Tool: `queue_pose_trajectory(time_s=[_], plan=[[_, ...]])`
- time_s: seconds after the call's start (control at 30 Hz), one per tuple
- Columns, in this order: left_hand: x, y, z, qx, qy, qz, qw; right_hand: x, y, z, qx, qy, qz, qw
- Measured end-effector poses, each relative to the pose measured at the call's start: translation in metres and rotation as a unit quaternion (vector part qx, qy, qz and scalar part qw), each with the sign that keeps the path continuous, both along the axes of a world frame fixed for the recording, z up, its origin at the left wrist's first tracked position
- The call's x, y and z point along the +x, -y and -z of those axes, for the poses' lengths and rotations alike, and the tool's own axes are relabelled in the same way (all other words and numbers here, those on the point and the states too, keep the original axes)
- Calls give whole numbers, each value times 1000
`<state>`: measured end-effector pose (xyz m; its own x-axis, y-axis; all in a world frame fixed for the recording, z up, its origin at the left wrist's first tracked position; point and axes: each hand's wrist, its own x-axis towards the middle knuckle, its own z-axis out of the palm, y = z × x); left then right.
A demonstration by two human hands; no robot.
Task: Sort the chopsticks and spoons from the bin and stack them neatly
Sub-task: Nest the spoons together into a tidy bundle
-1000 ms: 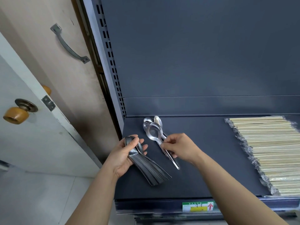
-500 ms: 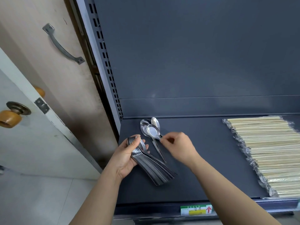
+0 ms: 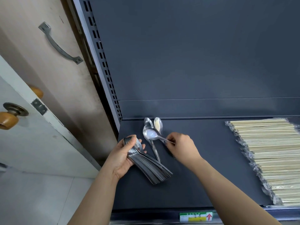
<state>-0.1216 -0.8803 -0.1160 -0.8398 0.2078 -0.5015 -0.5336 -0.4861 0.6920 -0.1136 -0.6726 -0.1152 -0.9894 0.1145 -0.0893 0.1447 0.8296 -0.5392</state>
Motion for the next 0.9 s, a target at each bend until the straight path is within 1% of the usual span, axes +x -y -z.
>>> queue_pose_trajectory(time_s=[0.07,0.1,0.13,0.2,0.3,0.4,0.47,0.63,0.7,0.77,0.83,0.9], plan=[[-2,0,0,-5,-1,-2,1000,-2,-3,-1,-87,-15,34,995],[-3,0,0,-6,-1,-4,1000,-4,-4,-1,-105,-23,51,993],[-4,0,0,-7,-1,-5,1000,-7,-3,0,-102,-26,61,993],[-6,0,0,-9,0,-6,1000,-11,1,5,-64,-18,50,997],[-7,1,1,-11,1,-7,1000,-12,9,9,-12,21,27,999],[-7,1,2,-13,3,-8,1000,-12,10,9,77,15,22,997],[-8,1,2,-14,4,-7,1000,-13,6,7,79,18,30,996],[-8,-2,1,-13,-2,-2,1000,-16,-9,6,-55,51,62,995],[-7,-4,0,-10,-2,0,1000,-13,-14,6,-101,43,75,991],[-7,-8,-1,-7,-1,0,1000,-8,-17,0,-131,9,78,988],[-6,-12,-3,-2,-1,-1,1000,0,-21,-10,-171,-25,55,983],[-5,-17,-5,5,-6,0,1000,8,-23,-20,-222,-19,8,975]])
